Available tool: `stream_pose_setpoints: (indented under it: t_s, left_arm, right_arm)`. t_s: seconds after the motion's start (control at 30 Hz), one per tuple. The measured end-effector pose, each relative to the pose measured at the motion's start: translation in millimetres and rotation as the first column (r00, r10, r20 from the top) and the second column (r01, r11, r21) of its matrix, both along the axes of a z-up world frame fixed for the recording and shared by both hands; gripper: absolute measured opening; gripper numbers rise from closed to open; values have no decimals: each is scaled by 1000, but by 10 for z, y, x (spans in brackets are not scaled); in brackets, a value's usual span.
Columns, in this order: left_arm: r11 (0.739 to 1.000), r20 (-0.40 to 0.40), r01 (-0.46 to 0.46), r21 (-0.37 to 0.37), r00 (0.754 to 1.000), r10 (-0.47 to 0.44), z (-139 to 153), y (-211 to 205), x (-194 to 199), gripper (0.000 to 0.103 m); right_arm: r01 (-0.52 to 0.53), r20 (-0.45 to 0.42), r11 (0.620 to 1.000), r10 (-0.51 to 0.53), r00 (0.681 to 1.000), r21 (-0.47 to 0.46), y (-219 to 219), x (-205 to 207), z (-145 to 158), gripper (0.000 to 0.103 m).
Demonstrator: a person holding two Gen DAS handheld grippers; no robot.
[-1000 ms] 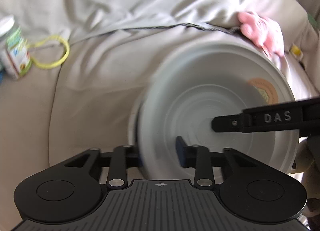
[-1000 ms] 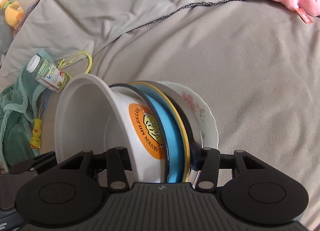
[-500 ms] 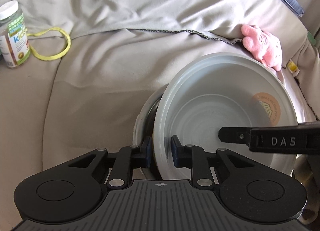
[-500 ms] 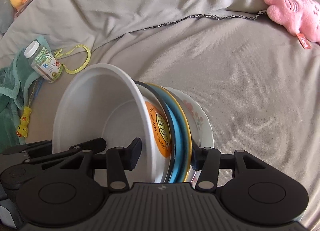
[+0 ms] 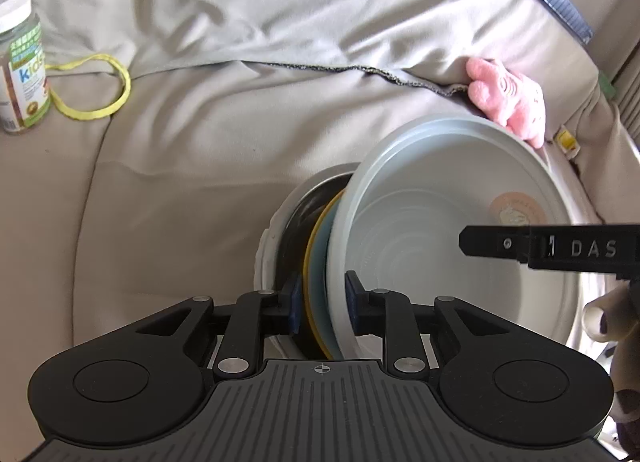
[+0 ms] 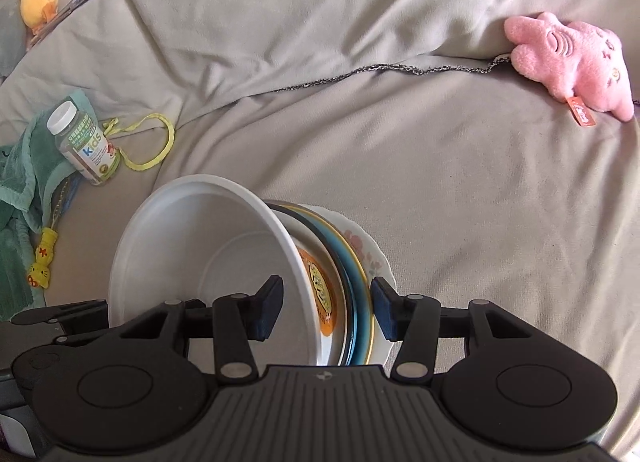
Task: Organize plates and bowls
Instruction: 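Lower the stack into the steel bowl and level it with both grippers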
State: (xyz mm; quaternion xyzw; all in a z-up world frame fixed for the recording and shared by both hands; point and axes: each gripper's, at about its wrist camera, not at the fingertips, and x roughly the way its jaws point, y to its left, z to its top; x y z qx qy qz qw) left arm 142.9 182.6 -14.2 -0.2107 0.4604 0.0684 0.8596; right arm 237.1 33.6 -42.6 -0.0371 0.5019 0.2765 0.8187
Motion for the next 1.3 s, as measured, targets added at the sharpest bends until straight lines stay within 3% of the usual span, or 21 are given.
stream_pose_setpoints:
  t_s: [0.43, 0.73, 0.9, 1.07, 1.3]
  left_arm:
    - [1000, 39, -8, -19, 999, 9, 104, 69, -98, 33]
    - [997, 50, -2, -73, 999, 5, 108, 134, -135, 38]
    - [1000, 52, 8, -22, 999, -7, 156, 54, -142, 37]
    - [998, 136, 59, 38, 989, -64, 335, -78, -224, 33]
    - [996, 126, 53, 75, 990, -62, 331, -109, -231, 31]
  right_arm:
    - [-2, 24, 999, 4, 1000, -52, -46, -48, -17, 44]
    - [25, -32, 996, -28, 999, -89, 1, 58, -166, 38]
    - [24, -23, 993, -27, 999, -118, 10, 54, -186, 38]
    - [9, -34, 993, -14, 999, -119, 36, 18, -199, 38]
    - [-17, -32, 992, 13, 999, -124, 104, -65, -195, 38]
